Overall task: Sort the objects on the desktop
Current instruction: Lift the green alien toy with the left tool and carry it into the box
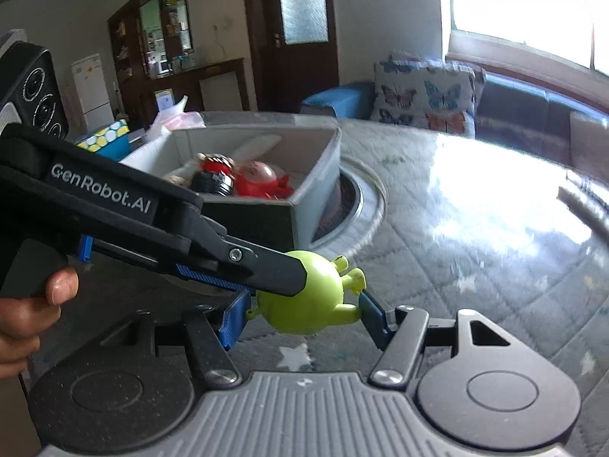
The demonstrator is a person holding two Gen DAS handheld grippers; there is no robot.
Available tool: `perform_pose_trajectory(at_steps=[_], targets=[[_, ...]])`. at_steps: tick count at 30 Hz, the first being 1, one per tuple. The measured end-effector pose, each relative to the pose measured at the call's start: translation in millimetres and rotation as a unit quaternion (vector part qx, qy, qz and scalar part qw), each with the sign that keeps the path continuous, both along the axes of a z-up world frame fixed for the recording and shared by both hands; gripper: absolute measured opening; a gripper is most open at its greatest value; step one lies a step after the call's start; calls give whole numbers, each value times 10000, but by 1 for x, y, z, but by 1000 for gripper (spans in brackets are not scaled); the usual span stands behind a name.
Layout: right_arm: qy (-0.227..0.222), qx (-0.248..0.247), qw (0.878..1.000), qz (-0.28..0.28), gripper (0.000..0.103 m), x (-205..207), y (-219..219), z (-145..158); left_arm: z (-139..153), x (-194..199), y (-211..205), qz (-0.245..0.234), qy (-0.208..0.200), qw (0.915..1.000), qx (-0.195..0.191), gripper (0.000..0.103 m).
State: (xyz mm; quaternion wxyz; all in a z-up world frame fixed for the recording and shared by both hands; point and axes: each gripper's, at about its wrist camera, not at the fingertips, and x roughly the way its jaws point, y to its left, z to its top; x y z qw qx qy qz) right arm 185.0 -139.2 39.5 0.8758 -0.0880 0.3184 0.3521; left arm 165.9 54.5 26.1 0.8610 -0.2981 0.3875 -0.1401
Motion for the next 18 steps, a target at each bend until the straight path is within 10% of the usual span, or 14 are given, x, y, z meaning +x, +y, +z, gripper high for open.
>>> perform_pose_trajectory(at_steps=[9,18], targets=[[-820,134,9948,592,64,-16,49,52,47,-35,44,639,-900,9938,111,42],[-791,279,9853,1487,64,3,143,57,48,-45,126,1581,-815,9841,27,42]])
